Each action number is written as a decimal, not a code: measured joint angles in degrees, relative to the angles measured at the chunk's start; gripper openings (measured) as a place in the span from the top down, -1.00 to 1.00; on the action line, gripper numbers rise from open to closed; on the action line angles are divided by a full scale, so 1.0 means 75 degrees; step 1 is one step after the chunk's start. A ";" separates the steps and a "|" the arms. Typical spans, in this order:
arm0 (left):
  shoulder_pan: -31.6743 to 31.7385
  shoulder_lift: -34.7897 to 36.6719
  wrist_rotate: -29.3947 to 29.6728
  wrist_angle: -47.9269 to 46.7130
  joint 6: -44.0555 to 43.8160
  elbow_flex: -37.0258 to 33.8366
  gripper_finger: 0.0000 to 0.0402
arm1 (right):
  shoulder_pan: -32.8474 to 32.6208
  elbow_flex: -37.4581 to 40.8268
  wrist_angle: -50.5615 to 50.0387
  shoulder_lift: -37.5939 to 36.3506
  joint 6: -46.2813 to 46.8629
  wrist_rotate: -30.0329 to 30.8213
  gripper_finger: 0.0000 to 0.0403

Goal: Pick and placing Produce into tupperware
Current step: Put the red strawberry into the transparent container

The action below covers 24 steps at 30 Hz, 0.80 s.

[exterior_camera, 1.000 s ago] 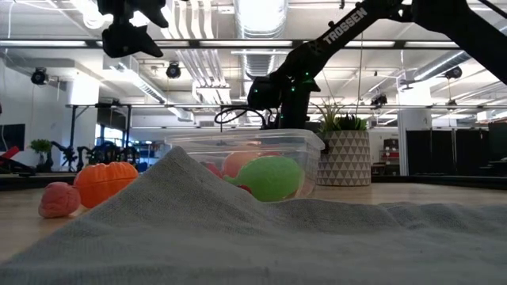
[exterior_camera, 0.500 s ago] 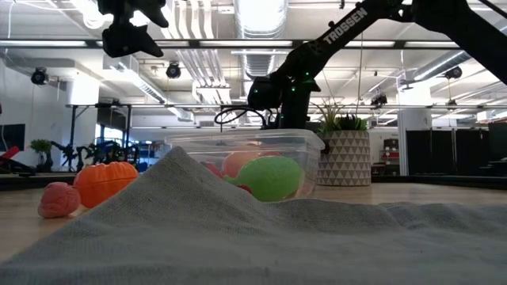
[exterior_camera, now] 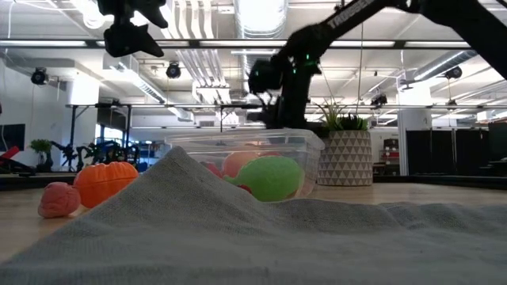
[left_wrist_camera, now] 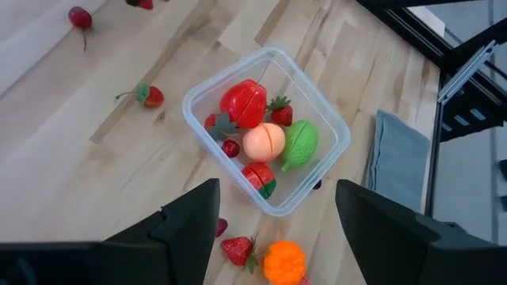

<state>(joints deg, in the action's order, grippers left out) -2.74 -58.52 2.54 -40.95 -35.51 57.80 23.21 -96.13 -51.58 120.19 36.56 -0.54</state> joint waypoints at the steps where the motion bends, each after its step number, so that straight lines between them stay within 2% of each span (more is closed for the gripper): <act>1: 0.0000 0.0000 0.0007 0.0002 0.0044 0.0000 -0.18 | -0.0088 -0.0078 -0.0062 -0.0137 -0.0015 -0.0020 0.28; 3: 0.0000 0.0000 0.0035 0.0001 0.0157 0.0000 -0.18 | -0.0330 -0.0218 -0.0094 -0.0434 -0.0237 -0.0178 0.28; 7: 0.0000 0.0000 0.0083 0.0000 0.0407 0.0000 -0.18 | -0.1046 -0.0398 -0.0045 -0.1016 -0.1099 -0.1217 0.29; 15: 0.0000 0.0003 0.0080 0.0005 0.0653 0.0000 -0.18 | -0.2487 -0.0186 -0.0063 -0.1143 -0.0709 -0.1325 0.28; 18: 0.0000 0.0005 0.0080 0.0003 0.0662 0.0000 -0.18 | -0.2889 -0.0143 -0.0064 -0.0954 -0.0634 -0.1234 0.28; 24: -0.0009 0.0006 0.0077 -0.0006 0.0665 0.0000 -0.18 | -0.3461 -0.0147 -0.0025 -0.0870 -0.0417 0.0103 0.19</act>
<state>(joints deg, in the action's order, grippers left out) -2.81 -58.48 3.11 -40.99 -30.52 57.80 -2.74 -97.23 -51.77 113.67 33.43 0.23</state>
